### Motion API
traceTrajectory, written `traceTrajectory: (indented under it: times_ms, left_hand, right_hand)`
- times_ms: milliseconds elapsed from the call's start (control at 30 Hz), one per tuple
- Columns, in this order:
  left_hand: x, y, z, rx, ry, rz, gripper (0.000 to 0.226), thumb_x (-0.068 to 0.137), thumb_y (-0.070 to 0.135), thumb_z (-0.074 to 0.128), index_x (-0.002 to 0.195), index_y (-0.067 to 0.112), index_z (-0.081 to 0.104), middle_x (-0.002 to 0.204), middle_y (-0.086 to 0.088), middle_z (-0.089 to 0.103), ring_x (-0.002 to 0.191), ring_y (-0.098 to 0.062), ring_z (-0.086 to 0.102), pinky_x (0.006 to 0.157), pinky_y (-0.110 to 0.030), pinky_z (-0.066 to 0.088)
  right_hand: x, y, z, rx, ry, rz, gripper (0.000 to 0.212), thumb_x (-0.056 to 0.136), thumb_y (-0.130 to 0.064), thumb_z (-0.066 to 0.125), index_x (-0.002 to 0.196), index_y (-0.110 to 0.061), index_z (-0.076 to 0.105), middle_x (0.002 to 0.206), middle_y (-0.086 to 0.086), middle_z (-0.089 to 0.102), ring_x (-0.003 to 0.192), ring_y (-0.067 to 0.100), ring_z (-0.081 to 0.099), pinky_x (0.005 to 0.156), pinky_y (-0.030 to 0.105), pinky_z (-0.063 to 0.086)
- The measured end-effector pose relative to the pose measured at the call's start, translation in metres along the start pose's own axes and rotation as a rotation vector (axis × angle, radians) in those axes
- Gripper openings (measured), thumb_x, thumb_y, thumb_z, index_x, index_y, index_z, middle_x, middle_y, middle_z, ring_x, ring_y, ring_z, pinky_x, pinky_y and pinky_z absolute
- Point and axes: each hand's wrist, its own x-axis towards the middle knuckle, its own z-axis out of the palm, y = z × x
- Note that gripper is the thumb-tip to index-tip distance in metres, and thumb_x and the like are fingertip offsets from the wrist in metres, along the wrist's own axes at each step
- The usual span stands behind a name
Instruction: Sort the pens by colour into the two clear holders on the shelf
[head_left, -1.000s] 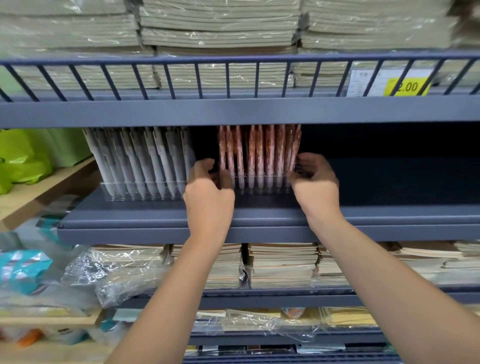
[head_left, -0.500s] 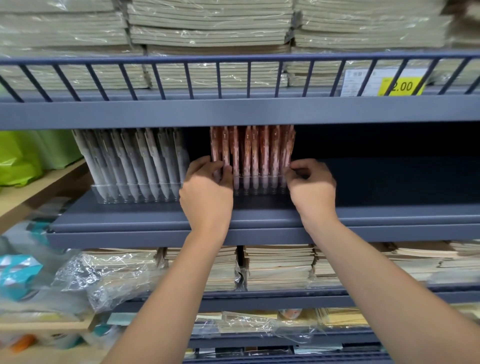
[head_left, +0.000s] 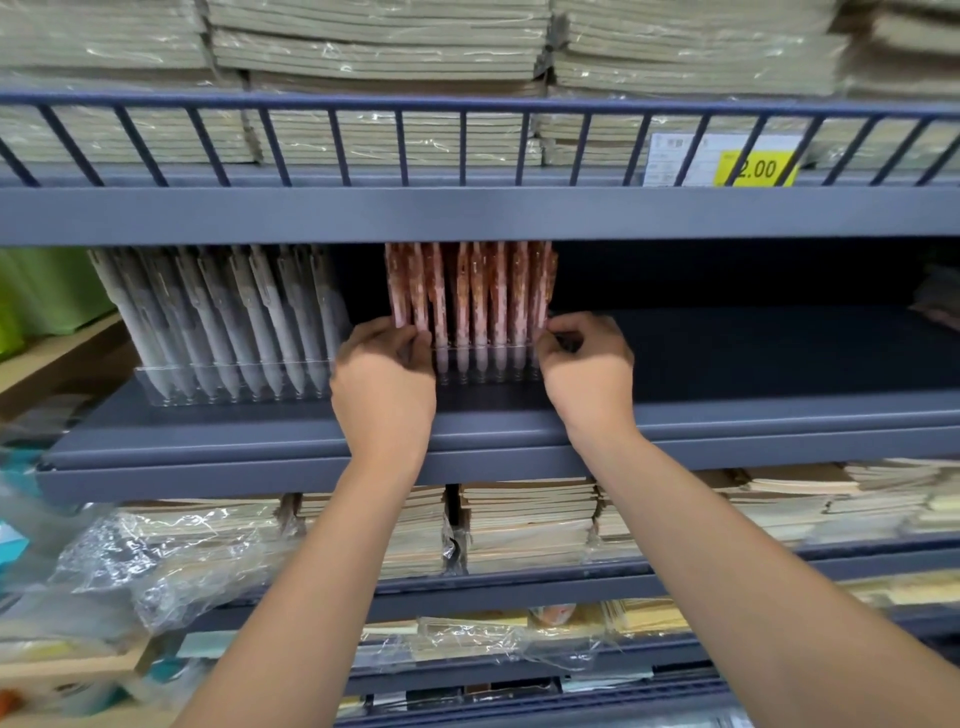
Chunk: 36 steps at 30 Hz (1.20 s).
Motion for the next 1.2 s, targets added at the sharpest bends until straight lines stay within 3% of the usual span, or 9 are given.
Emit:
traceTrajectory:
  times_ms: [367,467,567,633,700,767,867,967,1200]
  left_hand:
    - [-0.003,-0.004,-0.003,0.022,0.031,-0.02,0.015,0.088,0.016,0.068,0.096,0.011,0.08,0.117,-0.003,0.071,0.094,-0.025,0.069,0.09,-0.032,0.051]
    - [-0.004,-0.002,-0.006,0.062,0.015,-0.024,0.015,0.085,0.012,0.065,0.09,0.016,0.078,0.11,-0.003,0.07,0.088,-0.029,0.067,0.081,-0.03,0.048]
    - [-0.006,0.003,-0.015,0.004,-0.103,-0.058,0.019,0.086,0.013,0.063,0.101,0.018,0.074,0.112,-0.006,0.067,0.095,-0.028,0.063,0.087,-0.034,0.049]
    - [-0.005,0.007,-0.025,-0.009,-0.197,-0.061,0.026,0.087,0.016,0.064,0.113,0.017,0.069,0.114,-0.005,0.064,0.093,-0.017,0.061,0.086,-0.028,0.047]
    - [-0.004,0.011,-0.038,-0.023,-0.26,-0.053,0.025,0.089,0.021,0.064,0.114,0.021,0.068,0.099,0.003,0.064,0.075,0.004,0.058,0.068,-0.012,0.04]
    - [-0.008,0.014,-0.055,-0.096,-0.302,-0.068,0.017,0.092,0.027,0.065,0.109,0.026,0.068,0.089,0.01,0.064,0.071,0.014,0.057,0.06,-0.004,0.04]
    - [-0.025,0.016,-0.086,-0.351,-0.353,-0.112,0.008,0.094,0.023,0.067,0.096,0.029,0.072,0.094,0.009,0.075,0.086,0.002,0.069,0.073,-0.008,0.051]
    - [-0.059,0.008,-0.108,-0.519,-0.473,-0.204,0.015,0.097,0.018,0.063,0.091,0.027,0.074,0.092,0.003,0.077,0.079,-0.016,0.075,0.069,-0.023,0.059]
    - [-0.196,-0.055,-0.087,-0.26,-0.903,-0.748,0.013,0.095,0.011,0.062,0.093,0.0,0.069,0.087,-0.018,0.075,0.063,-0.026,0.071,0.058,-0.031,0.057]
  right_hand:
    - [-0.002,-0.001,0.001,-0.05,0.018,-0.03,0.013,0.086,-0.007,0.063,0.098,-0.008,0.067,0.106,0.007,0.058,0.086,0.015,0.056,0.065,0.0,0.037]
    - [-0.003,-0.002,0.0,-0.047,0.034,-0.029,0.016,0.086,-0.008,0.063,0.101,-0.008,0.067,0.104,0.006,0.06,0.09,0.017,0.059,0.072,0.008,0.039]
    - [-0.004,-0.006,-0.003,0.001,0.033,0.023,0.017,0.088,-0.012,0.062,0.104,-0.01,0.067,0.103,0.007,0.066,0.095,0.02,0.063,0.085,0.024,0.048]
    - [-0.005,-0.011,-0.01,0.088,0.041,0.094,0.018,0.089,-0.015,0.063,0.106,-0.014,0.069,0.101,0.005,0.069,0.096,0.019,0.064,0.085,0.024,0.05]
    - [-0.01,-0.017,-0.024,0.161,0.022,0.192,0.016,0.09,-0.02,0.063,0.104,-0.023,0.07,0.095,-0.009,0.071,0.094,0.008,0.065,0.075,0.011,0.047]
    - [-0.023,-0.02,-0.048,0.179,-0.05,0.255,0.012,0.09,-0.022,0.063,0.096,-0.028,0.071,0.09,-0.016,0.071,0.092,0.001,0.066,0.078,0.013,0.047]
    - [-0.063,-0.022,-0.096,0.25,-0.164,0.307,0.01,0.093,-0.027,0.063,0.091,-0.029,0.073,0.09,-0.007,0.076,0.087,0.009,0.072,0.078,0.027,0.057]
    - [-0.114,-0.009,-0.146,0.278,-0.224,0.38,0.011,0.093,-0.025,0.064,0.09,-0.028,0.075,0.087,0.0,0.076,0.076,0.017,0.074,0.065,0.023,0.059]
    - [-0.248,0.093,-0.219,0.168,-0.08,0.839,0.009,0.091,-0.01,0.064,0.09,-0.012,0.073,0.079,0.006,0.076,0.066,0.019,0.072,0.058,0.022,0.056]
